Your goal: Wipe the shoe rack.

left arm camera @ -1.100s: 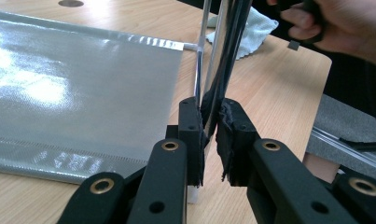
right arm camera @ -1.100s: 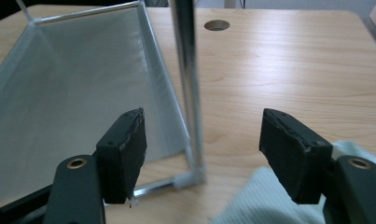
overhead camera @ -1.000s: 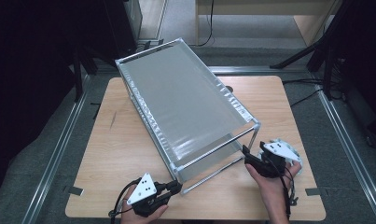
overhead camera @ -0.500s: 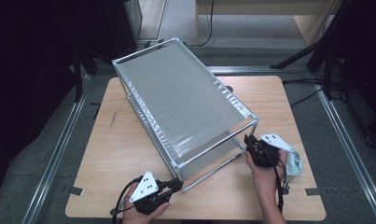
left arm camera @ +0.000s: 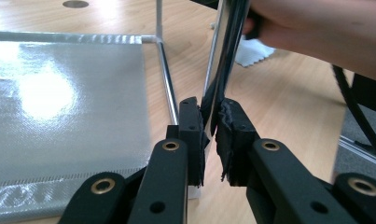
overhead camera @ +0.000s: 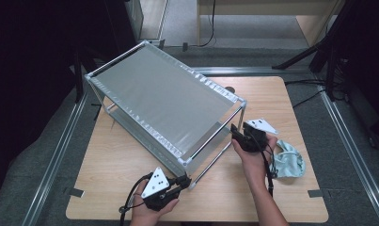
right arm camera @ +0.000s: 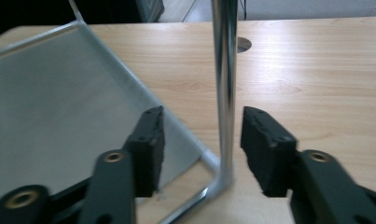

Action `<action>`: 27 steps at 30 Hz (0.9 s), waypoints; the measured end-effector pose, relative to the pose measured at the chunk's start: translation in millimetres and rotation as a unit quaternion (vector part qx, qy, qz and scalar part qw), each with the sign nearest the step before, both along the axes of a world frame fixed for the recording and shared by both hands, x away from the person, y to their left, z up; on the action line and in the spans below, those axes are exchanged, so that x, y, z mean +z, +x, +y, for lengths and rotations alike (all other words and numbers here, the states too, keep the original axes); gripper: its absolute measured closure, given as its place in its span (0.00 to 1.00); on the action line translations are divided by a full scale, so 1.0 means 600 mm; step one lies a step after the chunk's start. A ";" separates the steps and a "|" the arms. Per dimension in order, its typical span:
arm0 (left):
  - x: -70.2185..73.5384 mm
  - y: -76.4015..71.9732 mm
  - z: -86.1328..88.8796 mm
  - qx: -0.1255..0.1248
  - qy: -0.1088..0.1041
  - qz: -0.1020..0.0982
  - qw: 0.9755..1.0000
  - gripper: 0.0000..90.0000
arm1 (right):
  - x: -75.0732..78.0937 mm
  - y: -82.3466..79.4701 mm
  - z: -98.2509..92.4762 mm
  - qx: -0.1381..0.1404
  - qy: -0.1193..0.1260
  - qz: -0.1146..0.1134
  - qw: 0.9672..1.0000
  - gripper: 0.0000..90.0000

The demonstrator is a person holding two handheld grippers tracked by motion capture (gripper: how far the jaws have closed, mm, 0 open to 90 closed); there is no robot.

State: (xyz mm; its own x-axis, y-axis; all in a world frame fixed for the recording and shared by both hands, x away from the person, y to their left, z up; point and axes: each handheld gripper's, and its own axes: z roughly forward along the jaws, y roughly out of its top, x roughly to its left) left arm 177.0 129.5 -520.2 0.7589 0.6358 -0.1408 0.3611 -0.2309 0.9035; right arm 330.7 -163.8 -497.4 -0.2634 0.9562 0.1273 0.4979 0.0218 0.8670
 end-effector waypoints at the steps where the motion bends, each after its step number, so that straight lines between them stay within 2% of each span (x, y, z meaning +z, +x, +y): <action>1: 0.001 0.013 -0.015 0.002 0.000 0.001 1.000 0.90 | 0.006 -0.018 -0.007 0.001 0.006 -0.003 1.000 0.51; 4: 0.001 0.034 -0.039 0.005 -0.005 0.004 1.000 0.89 | 0.014 -0.055 -0.019 0.010 0.003 -0.011 1.000 0.46; 5: 0.001 0.039 -0.045 0.004 -0.007 0.006 1.000 0.89 | 0.014 -0.079 -0.027 0.020 0.005 -0.013 1.000 0.44; 8: 0.000 0.054 -0.064 0.000 -0.012 0.010 1.000 0.89 | 0.006 -0.119 -0.041 0.031 0.009 -0.011 0.999 0.42; 11: 0.001 0.058 -0.071 0.003 -0.014 0.014 1.000 0.87 | -0.006 -0.155 -0.052 0.039 0.010 -0.006 0.999 0.36; 12: 0.002 0.057 -0.070 0.002 -0.013 0.015 1.000 0.84 | -0.008 -0.162 -0.053 0.043 0.010 -0.003 0.999 0.34; 14: 0.003 0.050 -0.063 0.000 -0.012 0.012 1.000 0.71 | -0.013 -0.182 -0.050 0.055 0.014 0.003 0.998 0.30; 16: 0.004 0.046 -0.056 -0.004 -0.016 0.010 1.000 0.66 | -0.018 -0.194 -0.039 0.073 0.013 0.007 0.997 0.25; 17: 0.004 0.039 -0.037 -0.007 -0.019 0.008 1.000 0.63 | -0.023 -0.198 -0.029 0.082 0.013 0.013 0.996 0.21; 18: 0.004 0.039 -0.037 -0.007 -0.019 0.008 1.000 0.62 | -0.023 -0.198 -0.029 0.082 0.013 0.013 0.996 0.21; 19: 0.003 0.035 -0.022 -0.003 -0.018 0.008 1.000 0.62 | -0.027 -0.200 -0.017 0.091 0.016 0.023 0.995 0.19; 20: 0.002 0.031 -0.005 0.006 -0.016 0.010 1.000 0.61 | -0.033 -0.203 0.001 0.108 0.013 0.032 0.994 0.16; 21: 0.000 0.026 0.019 0.020 -0.012 0.016 1.000 0.60 | -0.037 -0.210 0.031 0.131 0.002 0.031 0.991 0.16; 23: -0.003 0.020 0.050 0.037 -0.008 0.017 0.999 0.60 | -0.036 -0.215 0.054 0.150 0.002 0.027 0.988 0.16; 25: -0.007 0.012 0.091 0.061 -0.004 0.014 0.998 0.60 | -0.033 -0.216 0.075 0.161 0.006 0.021 0.987 0.19; 27: -0.013 0.009 0.127 0.086 -0.001 0.010 0.996 0.61 | -0.029 -0.215 0.092 0.175 0.008 0.012 0.985 0.30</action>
State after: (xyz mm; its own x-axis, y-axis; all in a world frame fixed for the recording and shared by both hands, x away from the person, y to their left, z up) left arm 182.5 206.0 -528.1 0.6356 0.7560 -0.1566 0.4131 -0.1616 0.8962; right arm 201.8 -108.7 -515.0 -0.5725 0.8057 0.1522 0.4821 0.1807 0.8572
